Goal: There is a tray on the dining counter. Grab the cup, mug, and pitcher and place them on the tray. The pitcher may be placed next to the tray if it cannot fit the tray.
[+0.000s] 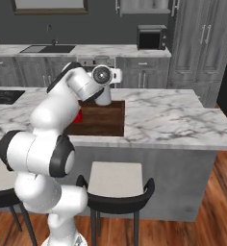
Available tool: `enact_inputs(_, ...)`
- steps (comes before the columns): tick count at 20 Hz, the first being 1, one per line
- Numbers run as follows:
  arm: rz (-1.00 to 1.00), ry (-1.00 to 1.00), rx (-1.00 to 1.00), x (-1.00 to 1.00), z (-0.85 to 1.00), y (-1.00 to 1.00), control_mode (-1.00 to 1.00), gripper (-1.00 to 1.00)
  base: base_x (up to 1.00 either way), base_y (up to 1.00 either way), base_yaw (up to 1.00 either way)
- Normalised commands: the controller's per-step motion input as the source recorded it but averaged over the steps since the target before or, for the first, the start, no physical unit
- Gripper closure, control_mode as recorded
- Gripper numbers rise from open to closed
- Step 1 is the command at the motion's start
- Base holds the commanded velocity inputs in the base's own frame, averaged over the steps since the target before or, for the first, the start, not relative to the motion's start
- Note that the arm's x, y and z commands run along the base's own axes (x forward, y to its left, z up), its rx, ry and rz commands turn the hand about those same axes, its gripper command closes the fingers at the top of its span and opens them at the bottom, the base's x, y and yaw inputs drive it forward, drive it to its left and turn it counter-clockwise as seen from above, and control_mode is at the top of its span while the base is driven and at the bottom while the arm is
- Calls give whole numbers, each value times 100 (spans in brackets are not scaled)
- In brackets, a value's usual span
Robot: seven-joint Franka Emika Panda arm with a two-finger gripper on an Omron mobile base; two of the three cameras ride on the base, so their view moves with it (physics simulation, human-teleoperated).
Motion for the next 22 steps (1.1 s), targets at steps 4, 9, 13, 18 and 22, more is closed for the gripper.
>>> enact_inputs(4,0,0,0,28,-22,0,-100,100,0,0,0)
enact_inputs(9,0,0,0,15,-36,0,-100,100,0,0,0)
enact_inputs(13,0,0,0,15,-41,0,-100,100,0,0,0)
enact_inputs(18,0,0,0,14,-35,0,-100,100,0,0,0)
enact_inputs(22,0,0,0,18,-24,0,-100,100,0,0,0)
